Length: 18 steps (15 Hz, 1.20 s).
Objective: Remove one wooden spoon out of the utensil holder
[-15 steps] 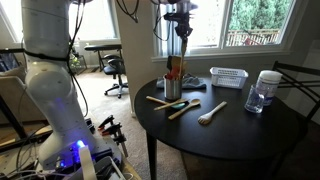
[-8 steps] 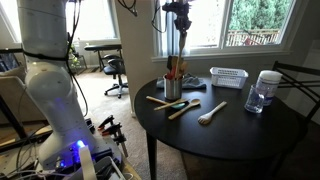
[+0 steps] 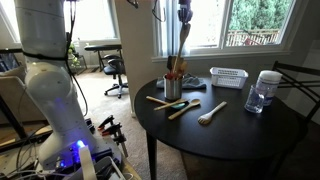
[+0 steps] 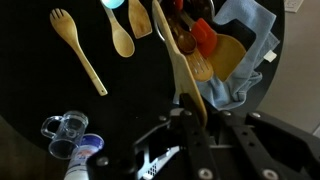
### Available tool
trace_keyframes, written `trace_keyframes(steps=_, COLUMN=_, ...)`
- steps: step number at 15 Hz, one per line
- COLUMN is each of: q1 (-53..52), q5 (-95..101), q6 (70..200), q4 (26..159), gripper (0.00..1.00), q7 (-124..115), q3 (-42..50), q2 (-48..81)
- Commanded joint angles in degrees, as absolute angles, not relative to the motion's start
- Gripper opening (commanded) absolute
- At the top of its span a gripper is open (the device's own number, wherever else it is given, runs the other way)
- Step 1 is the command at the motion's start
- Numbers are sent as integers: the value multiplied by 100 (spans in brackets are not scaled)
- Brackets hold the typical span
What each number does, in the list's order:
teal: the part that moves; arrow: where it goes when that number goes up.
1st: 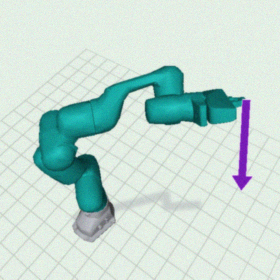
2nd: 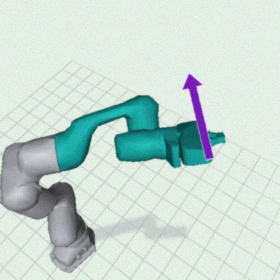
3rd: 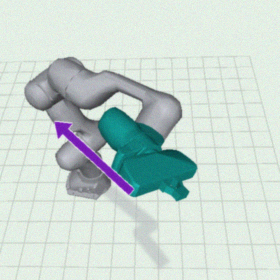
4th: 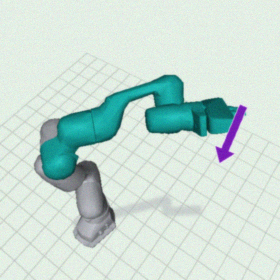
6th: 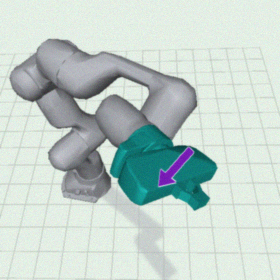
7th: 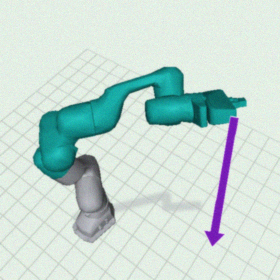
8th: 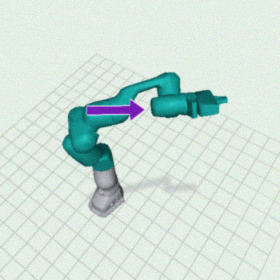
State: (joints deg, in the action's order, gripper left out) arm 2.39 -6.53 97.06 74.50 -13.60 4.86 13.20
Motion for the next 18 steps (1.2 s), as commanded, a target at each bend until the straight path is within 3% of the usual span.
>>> trace_keyframes(steps=1, q1=367, q5=-844, q6=9519, q4=7512, gripper=7, q7=-1640, q3=594, q2=1388)
trace_keyframes(steps=18, q1=1675, q5=-3179, q6=9749, q4=8120, gripper=7, q7=-2147, q3=762, q2=3086)
